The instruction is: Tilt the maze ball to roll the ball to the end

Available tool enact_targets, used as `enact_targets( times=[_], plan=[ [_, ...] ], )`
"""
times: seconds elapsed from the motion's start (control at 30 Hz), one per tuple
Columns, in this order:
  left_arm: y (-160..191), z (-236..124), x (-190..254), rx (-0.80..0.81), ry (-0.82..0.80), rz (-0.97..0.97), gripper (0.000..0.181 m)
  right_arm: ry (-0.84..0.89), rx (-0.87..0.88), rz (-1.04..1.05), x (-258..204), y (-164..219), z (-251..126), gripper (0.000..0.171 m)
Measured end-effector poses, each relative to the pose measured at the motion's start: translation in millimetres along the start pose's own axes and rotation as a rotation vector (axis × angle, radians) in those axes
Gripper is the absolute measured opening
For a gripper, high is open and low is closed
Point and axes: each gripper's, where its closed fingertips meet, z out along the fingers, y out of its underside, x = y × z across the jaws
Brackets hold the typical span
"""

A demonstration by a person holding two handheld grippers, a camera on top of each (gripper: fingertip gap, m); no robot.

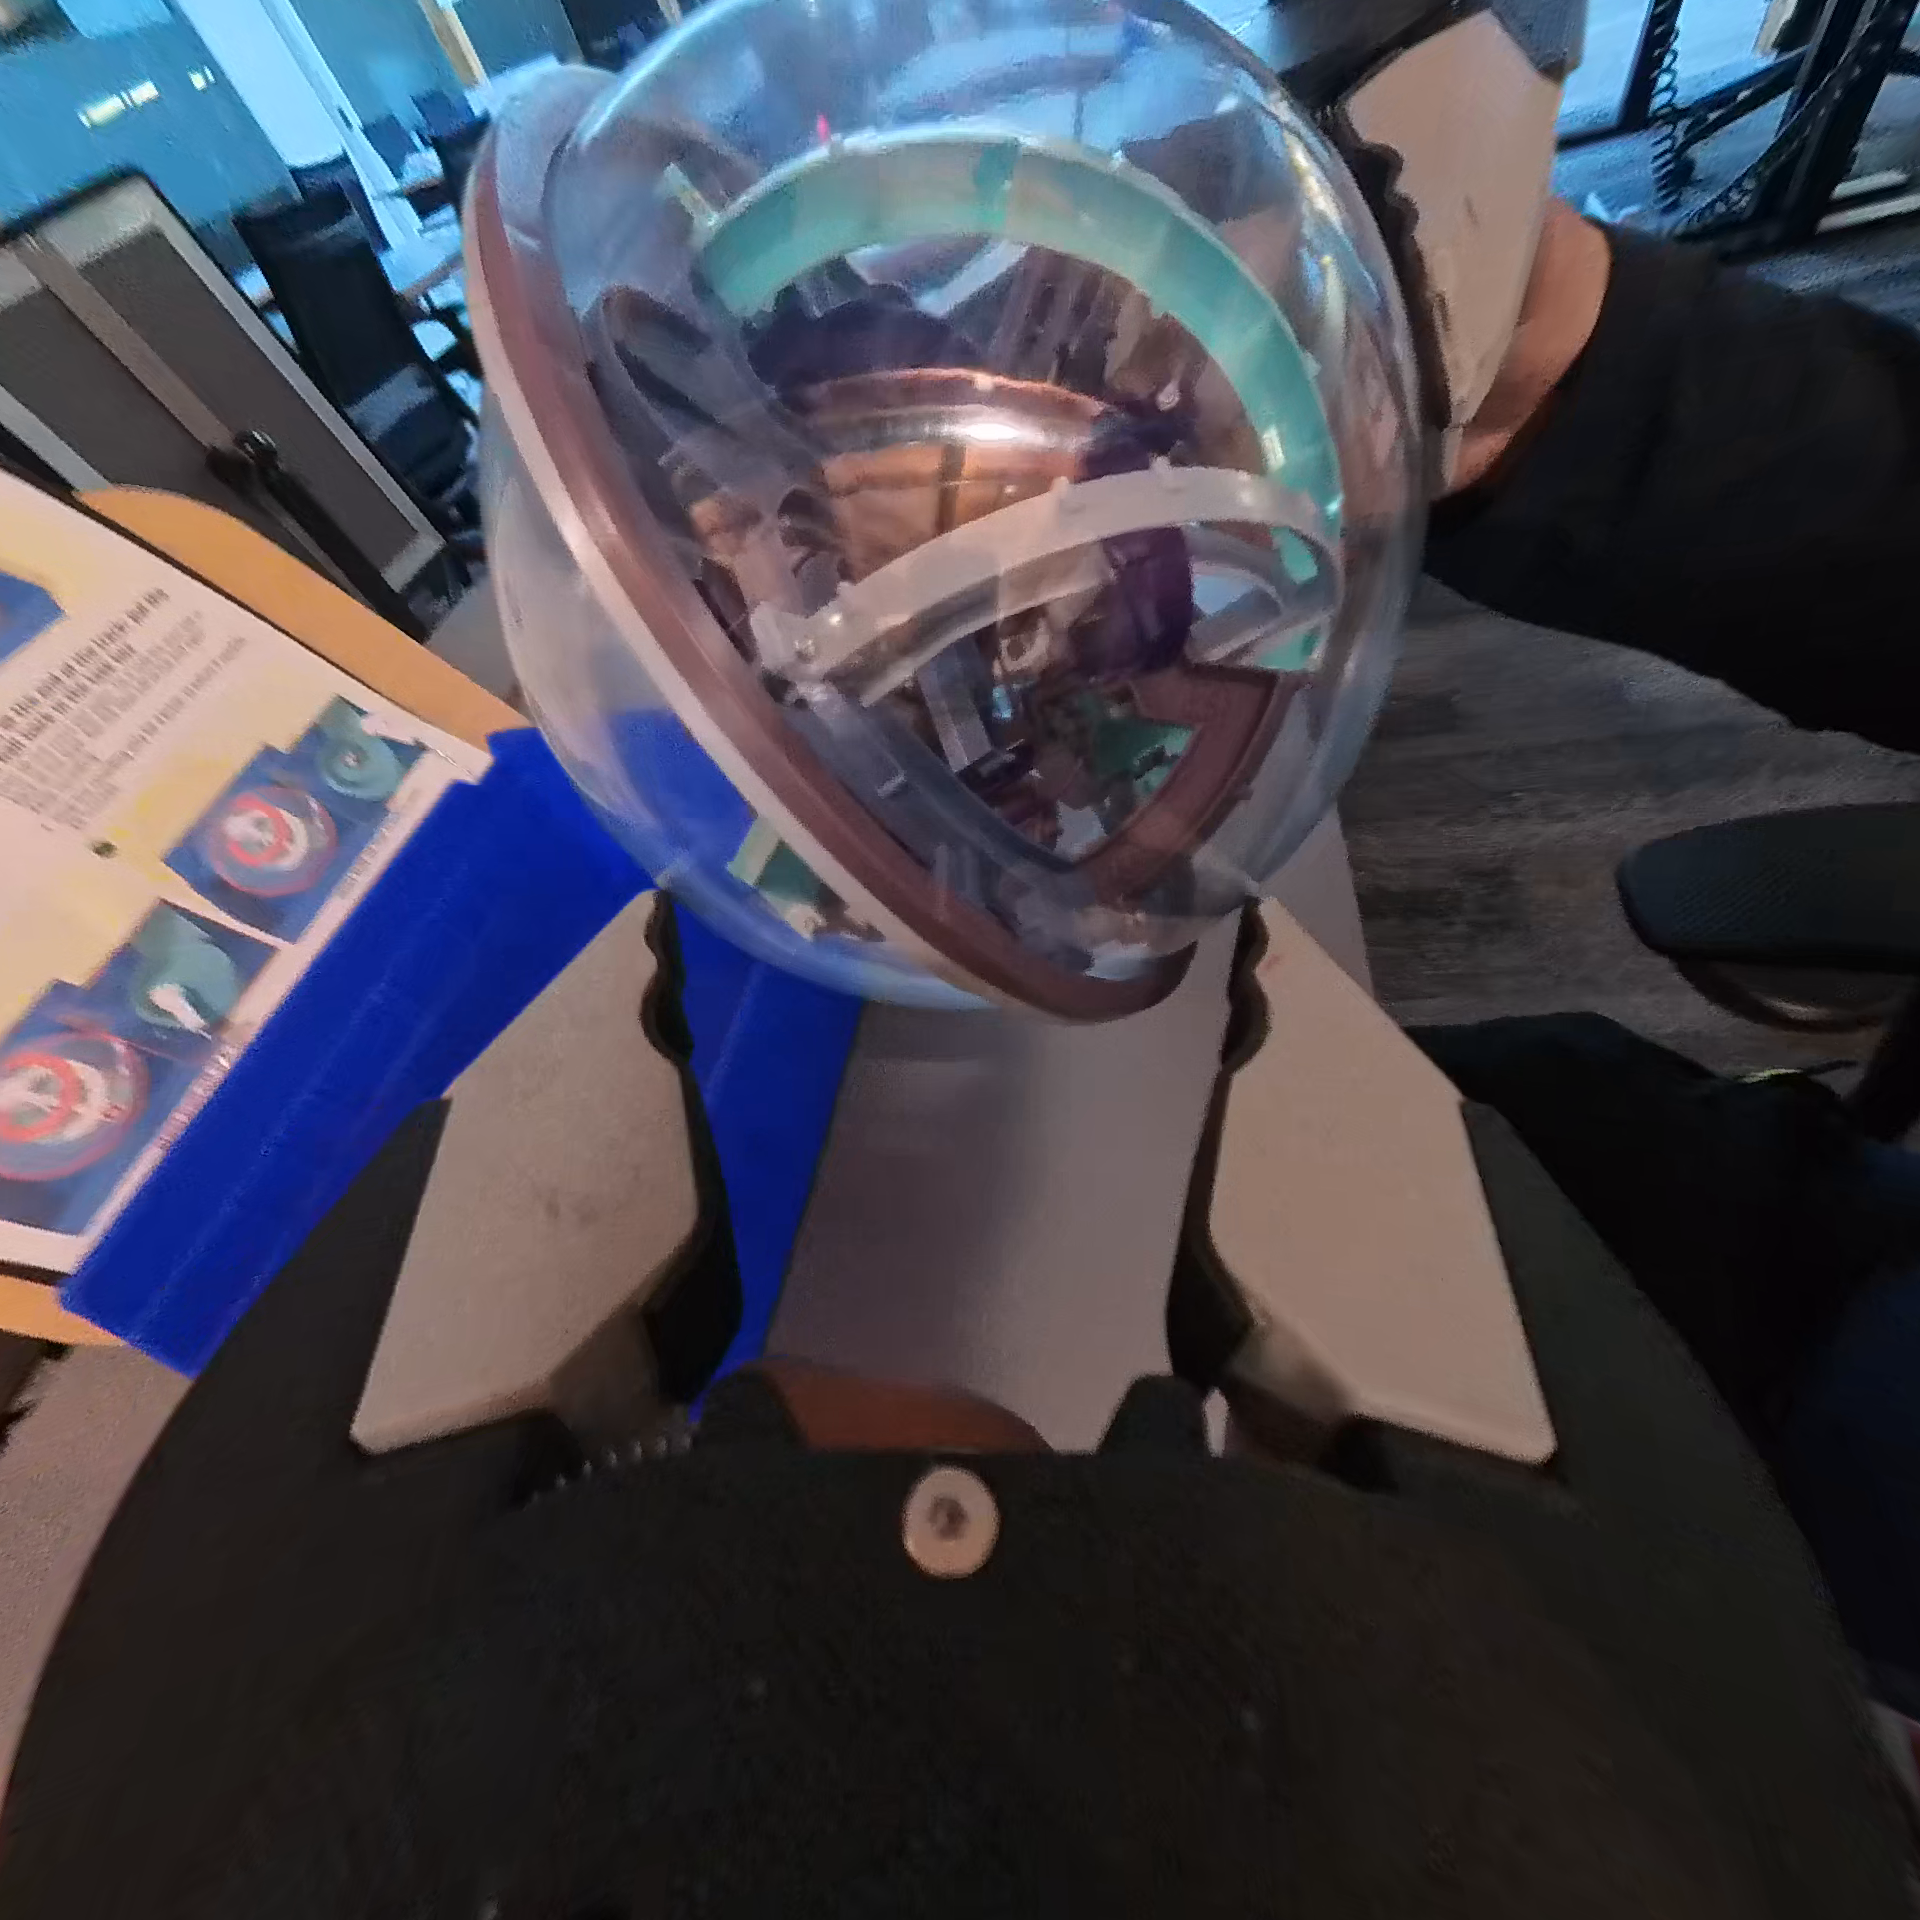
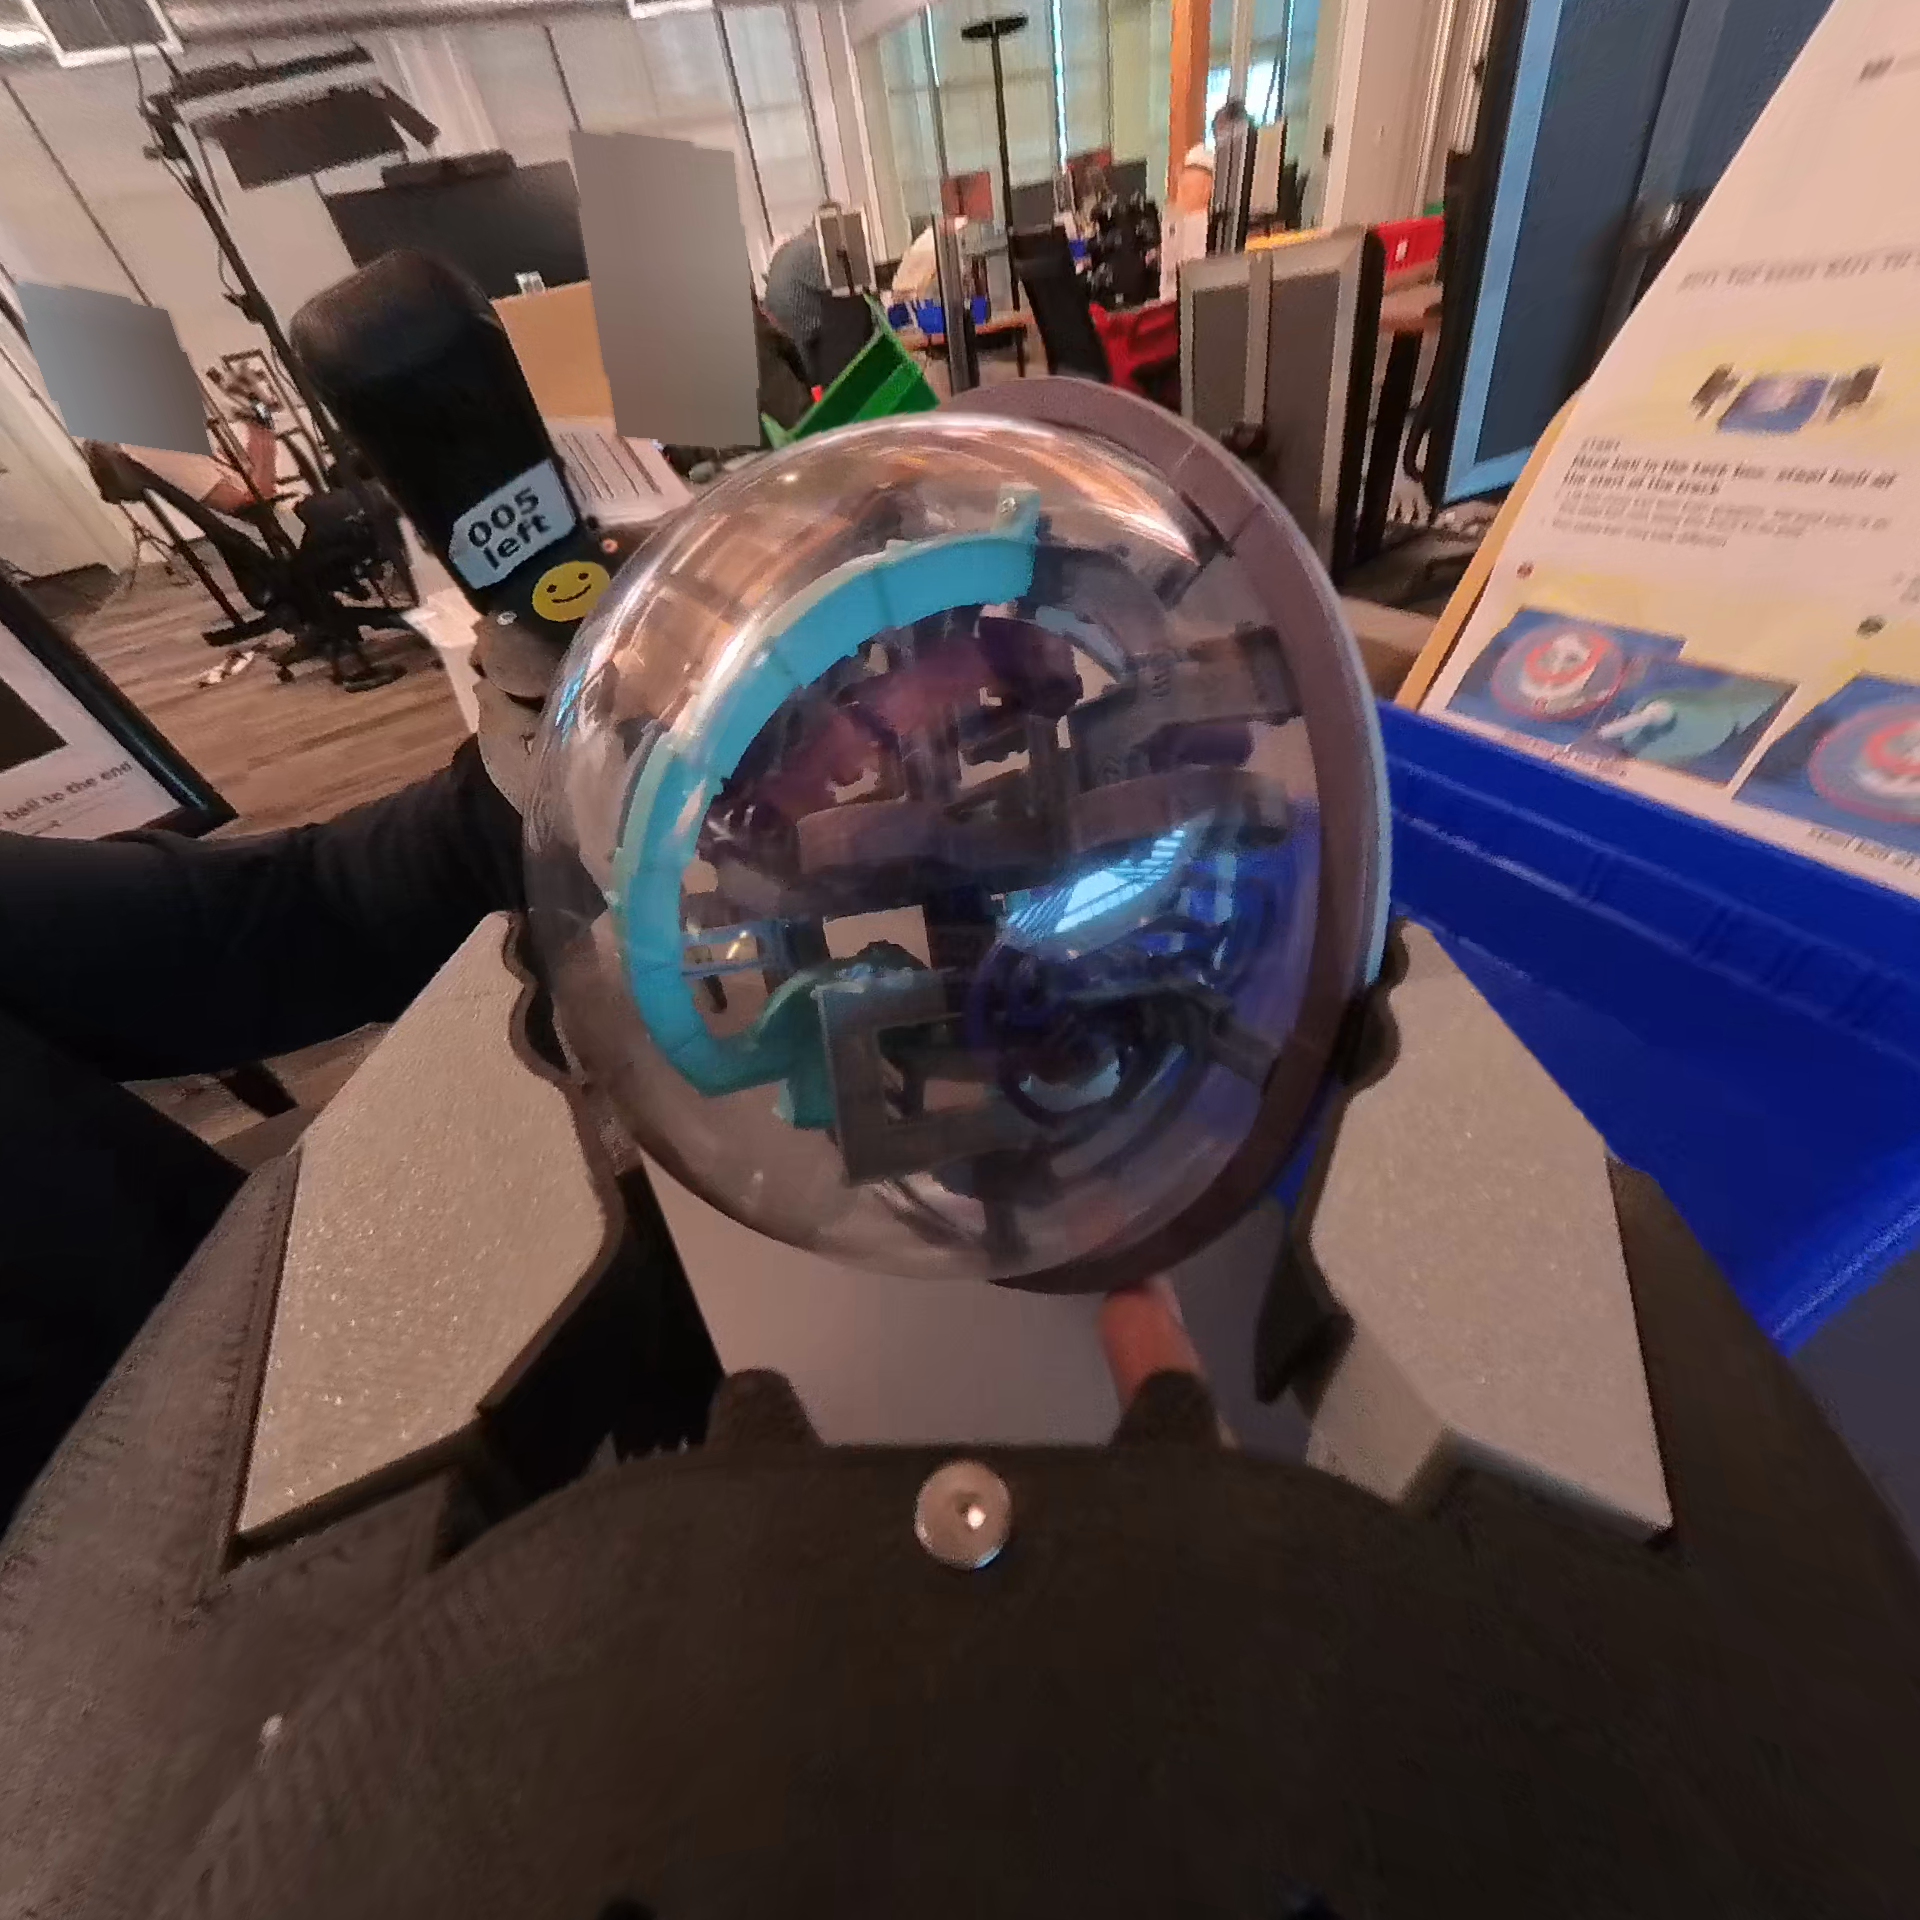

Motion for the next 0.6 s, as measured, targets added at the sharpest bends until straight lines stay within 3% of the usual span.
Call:
enact_targets(
  times=[0.37, 0.6],
  plan=[
    [32.6, 3.3, 17.6, -0.028, 0.031, -0.179, 0.103, -0.065, -0.078, 0.182, 1.5, 37.8, 9.7, 0.148],
    [78.9, 10.5, 33.1, -0.084, 0.060, -0.305, 0.105, -0.078, -0.171, 0.286, 3.7, 83.1, 24.9, 0.148]
  ],
)
